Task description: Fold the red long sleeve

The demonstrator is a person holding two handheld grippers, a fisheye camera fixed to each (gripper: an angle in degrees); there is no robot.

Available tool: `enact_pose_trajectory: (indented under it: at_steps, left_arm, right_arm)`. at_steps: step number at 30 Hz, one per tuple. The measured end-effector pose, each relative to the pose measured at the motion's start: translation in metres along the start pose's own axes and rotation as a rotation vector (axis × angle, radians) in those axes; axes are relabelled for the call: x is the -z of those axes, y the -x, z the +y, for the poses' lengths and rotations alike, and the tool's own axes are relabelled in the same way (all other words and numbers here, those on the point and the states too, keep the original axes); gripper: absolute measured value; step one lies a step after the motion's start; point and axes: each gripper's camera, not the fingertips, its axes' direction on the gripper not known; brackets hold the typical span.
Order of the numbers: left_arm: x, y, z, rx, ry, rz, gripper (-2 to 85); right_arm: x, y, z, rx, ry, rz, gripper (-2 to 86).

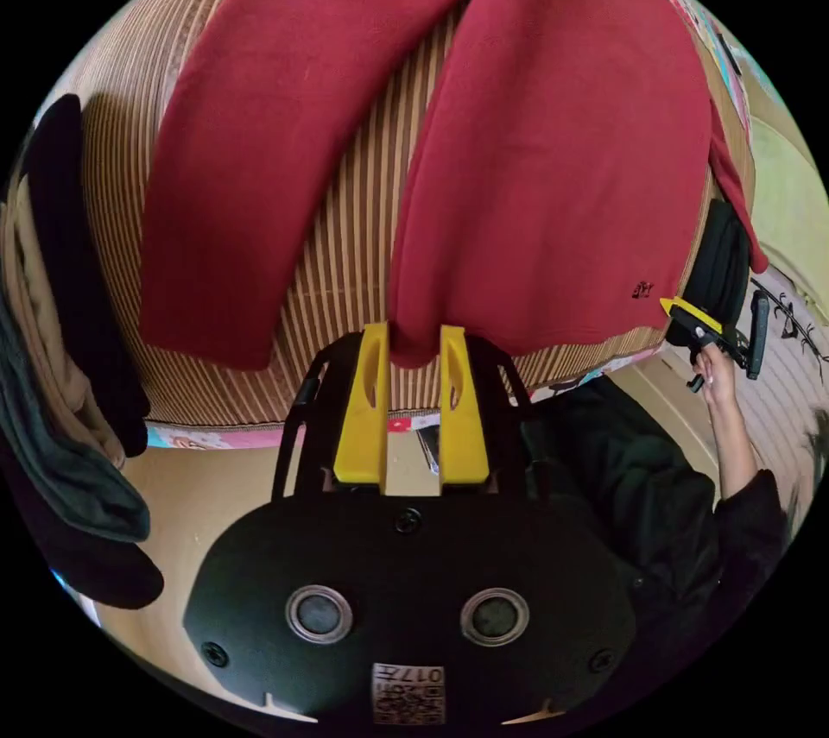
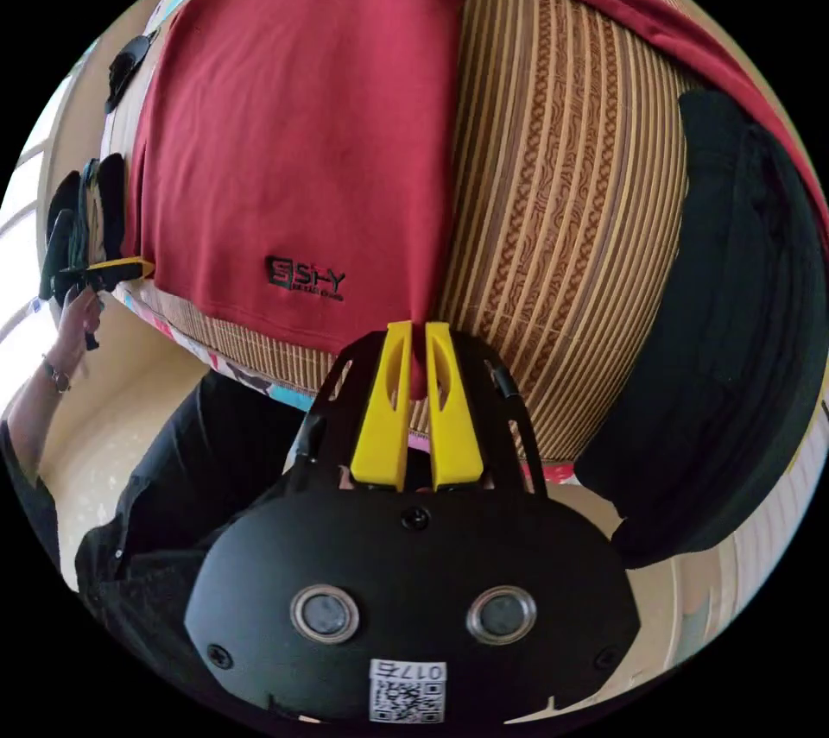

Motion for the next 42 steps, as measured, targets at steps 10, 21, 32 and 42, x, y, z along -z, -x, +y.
enact_pose_trajectory:
  at_steps: [10, 21, 32, 42]
  left_arm:
    - [-0.082, 0.108, 0.201, 0.635, -0.431, 0.729, 9.0]
    - [-0.149, 0.163, 0.206, 1.155, -0.853, 1.398, 11.8]
    - [0.150, 0.007, 0.183, 0.349, -1.260, 0.649, 2.1]
    - [0.150, -0.329, 0.003, -0.438, -0.711, 0.070, 11.2]
  right_arm:
    - [-0.041, -0.037, 0.083, -0.101, 0.119, -0.052, 3.8]
    - [-0.046, -0.058, 0.095, -0.163, 0.158, -0.137, 3.1]
    - [-0.053, -0.065, 0.119, -0.149, 0.110, -0.131, 3.0]
    - [-0.053, -0.115, 0.162, -0.184, 0.002, -0.313, 2.9]
